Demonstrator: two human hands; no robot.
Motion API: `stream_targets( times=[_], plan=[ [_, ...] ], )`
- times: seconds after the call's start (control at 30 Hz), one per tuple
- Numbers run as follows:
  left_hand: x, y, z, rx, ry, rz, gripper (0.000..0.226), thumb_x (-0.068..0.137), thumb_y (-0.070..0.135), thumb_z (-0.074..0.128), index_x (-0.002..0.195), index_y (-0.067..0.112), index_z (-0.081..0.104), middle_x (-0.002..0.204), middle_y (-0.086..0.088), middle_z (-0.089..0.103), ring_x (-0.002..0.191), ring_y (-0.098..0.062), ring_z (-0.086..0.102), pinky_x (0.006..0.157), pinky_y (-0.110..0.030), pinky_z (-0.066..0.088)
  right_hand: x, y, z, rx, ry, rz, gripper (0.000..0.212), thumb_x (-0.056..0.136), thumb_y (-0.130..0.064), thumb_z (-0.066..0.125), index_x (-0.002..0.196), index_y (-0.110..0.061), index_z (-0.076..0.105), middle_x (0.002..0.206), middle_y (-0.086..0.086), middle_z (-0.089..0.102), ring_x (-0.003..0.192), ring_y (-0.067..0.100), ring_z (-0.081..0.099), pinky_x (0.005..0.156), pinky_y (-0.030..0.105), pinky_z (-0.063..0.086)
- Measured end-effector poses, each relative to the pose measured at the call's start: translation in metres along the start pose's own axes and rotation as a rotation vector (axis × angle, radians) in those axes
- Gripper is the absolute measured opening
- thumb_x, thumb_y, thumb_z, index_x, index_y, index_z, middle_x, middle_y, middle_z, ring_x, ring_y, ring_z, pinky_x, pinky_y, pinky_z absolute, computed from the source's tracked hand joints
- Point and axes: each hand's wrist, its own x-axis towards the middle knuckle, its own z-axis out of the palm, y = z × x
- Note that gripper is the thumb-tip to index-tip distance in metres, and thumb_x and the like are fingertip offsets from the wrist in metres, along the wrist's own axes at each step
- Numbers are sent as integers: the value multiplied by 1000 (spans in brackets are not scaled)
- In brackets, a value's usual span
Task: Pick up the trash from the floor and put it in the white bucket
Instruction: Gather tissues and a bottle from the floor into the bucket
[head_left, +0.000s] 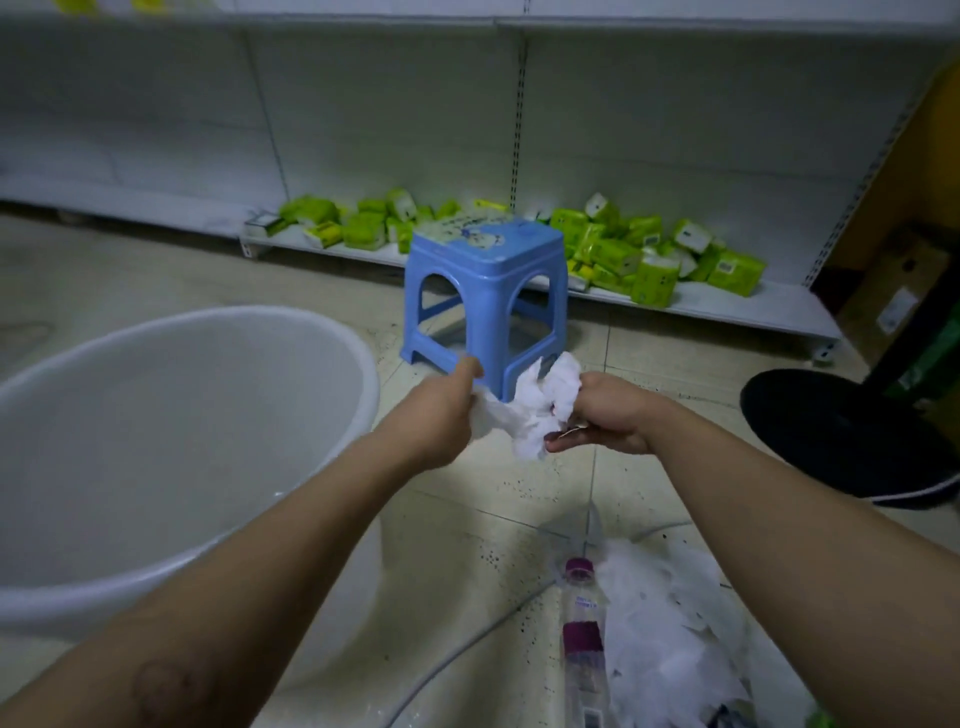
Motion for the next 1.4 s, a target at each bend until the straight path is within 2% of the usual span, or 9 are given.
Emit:
stream_targets(
  times=[0.27, 0.43, 0.53, 0.6, 0.7, 0.8, 0.9, 1.2, 1.4],
  plan=[
    [-7, -48, -118, 232, 340, -198, 14, 87, 19, 51, 95, 23, 62, 96, -13, 69, 87, -35, 62, 70, -35, 48, 2, -75, 66, -129, 76, -341, 15, 83, -3, 57, 94, -9, 64, 66, 8, 62, 54, 18, 51, 44, 24, 44],
    [-42, -112, -148, 271, 385, -313, 23, 84, 18, 50, 96, 25, 69, 99, -10, 68, 94, -34, 63, 77, -35, 49, 12, -104, 147, -287, -28, -501, 21, 84, 2, 56, 92, -15, 66, 76, -3, 64, 69, 13, 59, 62, 23, 52],
    [-65, -145, -154, 329, 229, -389, 32, 89, 23, 49, 117, 22, 64, 120, -13, 55, 106, -33, 60, 93, -36, 47, 22, -111, 183, -657, -121, -581, 34, 86, -4, 47, 106, -24, 65, 110, -2, 63, 105, 19, 57, 82, 25, 42],
    [-77, -162, -154, 371, 8, -461, 52, 88, 37, 56, 138, 25, 46, 140, -15, 44, 122, -32, 52, 105, -37, 40, 29, -108, 198, -966, -220, -547, 50, 86, -6, 43, 125, -33, 59, 141, -5, 50, 131, 17, 44, 106, 28, 33],
    [-86, -171, -144, 409, -184, -449, 66, 87, 49, 56, 146, 31, 33, 154, -10, 34, 135, -29, 41, 111, -43, 35, 33, -99, 207, -1144, -244, -473, 47, 85, -15, 46, 119, -44, 62, 149, -10, 43, 137, 17, 38, 117, 50, 20],
    [-75, -163, -136, 407, -2, -349, 52, 90, 36, 54, 140, 26, 44, 147, -5, 45, 129, -25, 47, 107, -43, 40, 33, -100, 198, -1070, -89, -482, 40, 83, -18, 49, 110, -41, 67, 145, -7, 49, 135, 20, 41, 117, 50, 20],
    [-55, -141, -124, 294, 131, -198, 49, 88, 33, 54, 136, 22, 49, 141, -3, 52, 128, -23, 48, 105, -41, 42, 39, -99, 169, -1044, 74, -480, 44, 82, -28, 55, 124, -39, 57, 146, -6, 48, 136, 21, 41, 115, 51, 24],
    [3, -36, -33, 284, 4, 292, 50, 88, 41, 54, 134, 23, 49, 134, -2, 57, 123, -24, 51, 100, -39, 41, 18, -16, 39, -1169, 243, -82, 83, 76, -48, 71, 147, -31, 30, 154, 1, 37, 138, 25, 39, 110, 47, 35],
    [16, 10, 49, 220, -152, 259, 54, 88, 42, 54, 138, 24, 43, 138, 0, 50, 124, -22, 49, 92, -41, 48, 20, 49, -27, -1072, 175, 182, 87, 80, -38, 73, 150, -21, 25, 157, 5, 29, 141, 26, 33, 111, 35, 31]
  ],
)
